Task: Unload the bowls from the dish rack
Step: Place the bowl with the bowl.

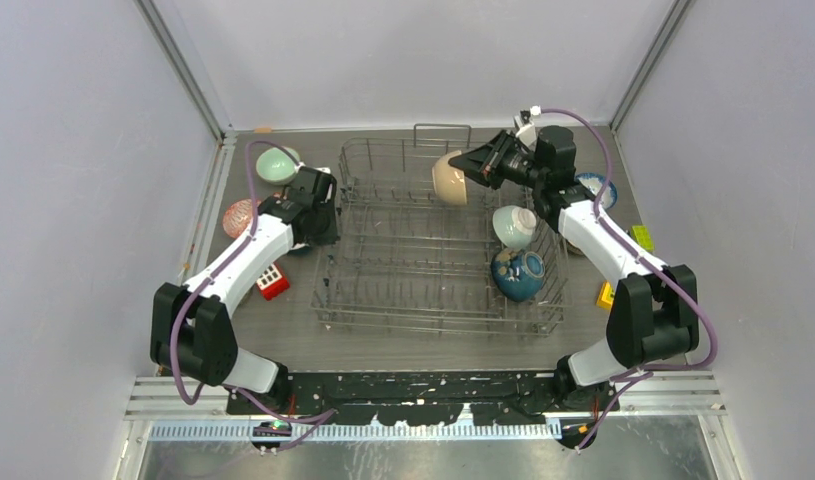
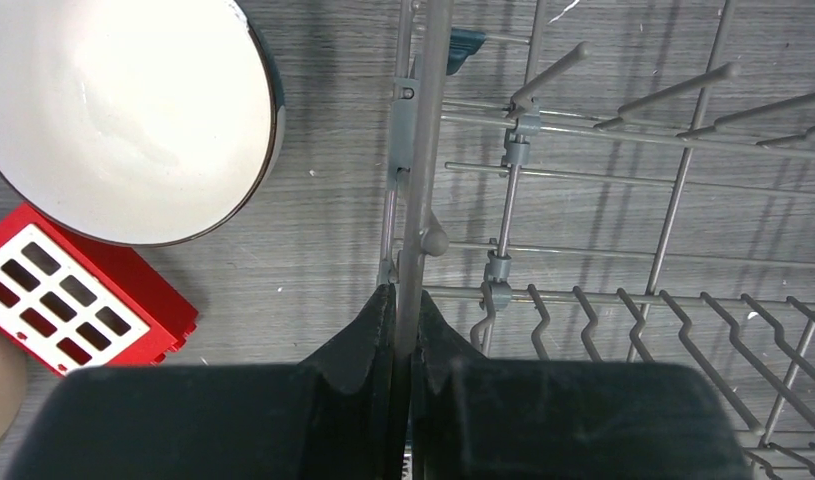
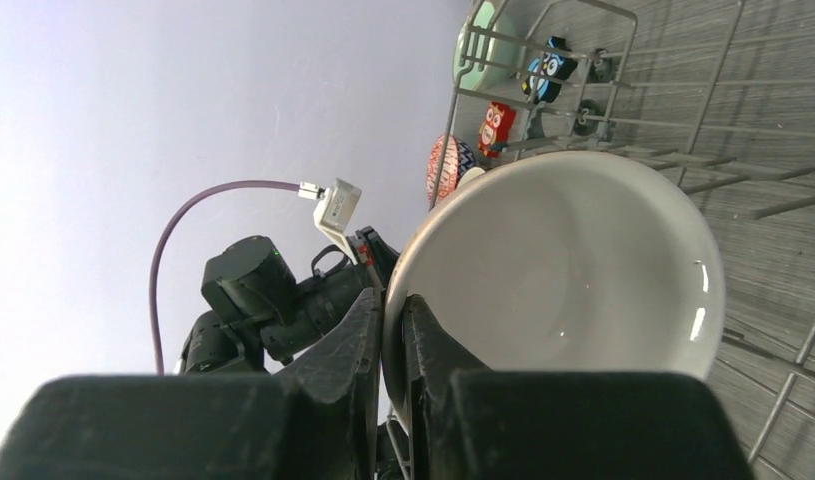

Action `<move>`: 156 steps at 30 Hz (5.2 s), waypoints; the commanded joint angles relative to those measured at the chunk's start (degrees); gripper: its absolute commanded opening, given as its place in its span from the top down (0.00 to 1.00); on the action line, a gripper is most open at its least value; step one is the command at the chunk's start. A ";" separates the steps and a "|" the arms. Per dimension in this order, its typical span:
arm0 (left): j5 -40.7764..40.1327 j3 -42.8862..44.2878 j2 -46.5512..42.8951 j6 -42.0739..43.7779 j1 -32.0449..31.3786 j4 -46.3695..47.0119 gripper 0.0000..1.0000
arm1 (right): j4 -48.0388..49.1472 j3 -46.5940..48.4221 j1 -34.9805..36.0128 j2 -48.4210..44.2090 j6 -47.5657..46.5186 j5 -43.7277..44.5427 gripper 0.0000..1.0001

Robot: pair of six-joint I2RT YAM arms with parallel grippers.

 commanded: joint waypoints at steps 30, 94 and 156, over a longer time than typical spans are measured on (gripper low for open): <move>9.36 14.92 -23.74 -8.61 0.21 -4.36 0.00 | -62.53 39.14 43.29 -13.61 -58.69 46.15 0.99; 2.97 39.32 3.69 24.34 -55.04 -36.32 0.39 | -82.86 20.35 103.57 -9.27 -82.78 81.54 0.99; -8.91 13.65 -26.60 -9.39 12.83 -19.16 1.00 | -26.19 4.56 82.56 -32.21 -65.05 104.27 0.00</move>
